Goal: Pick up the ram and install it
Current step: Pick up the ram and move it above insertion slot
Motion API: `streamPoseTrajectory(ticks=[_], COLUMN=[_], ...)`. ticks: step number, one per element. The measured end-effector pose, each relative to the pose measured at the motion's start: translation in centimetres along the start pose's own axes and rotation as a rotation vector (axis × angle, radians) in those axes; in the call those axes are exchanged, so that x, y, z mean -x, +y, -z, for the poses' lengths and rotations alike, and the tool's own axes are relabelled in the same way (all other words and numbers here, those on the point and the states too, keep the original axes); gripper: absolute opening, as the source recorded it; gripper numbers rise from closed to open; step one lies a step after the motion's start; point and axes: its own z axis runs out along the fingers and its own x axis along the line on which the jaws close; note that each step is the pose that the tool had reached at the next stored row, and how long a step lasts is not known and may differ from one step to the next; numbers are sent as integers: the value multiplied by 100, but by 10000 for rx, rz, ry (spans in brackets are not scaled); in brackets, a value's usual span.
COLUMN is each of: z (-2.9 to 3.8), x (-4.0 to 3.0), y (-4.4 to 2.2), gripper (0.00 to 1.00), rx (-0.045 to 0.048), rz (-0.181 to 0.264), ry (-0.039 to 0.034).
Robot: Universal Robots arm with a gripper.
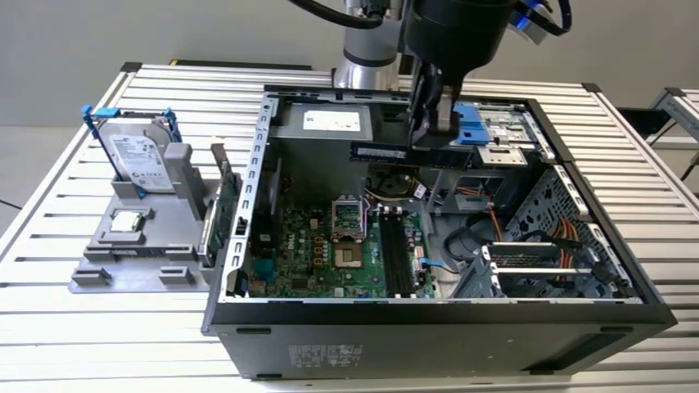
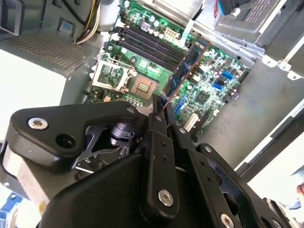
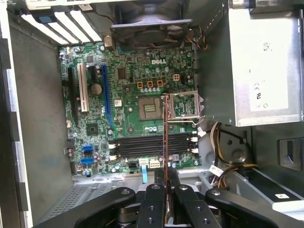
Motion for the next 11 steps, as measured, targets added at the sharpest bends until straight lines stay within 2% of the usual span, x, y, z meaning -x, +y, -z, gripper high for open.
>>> streamPoseTrajectory(ticks=[11], z=[0], x=[0], y=[0], gripper=[0], rx=[-6], rz=[-496], ry=[-5])
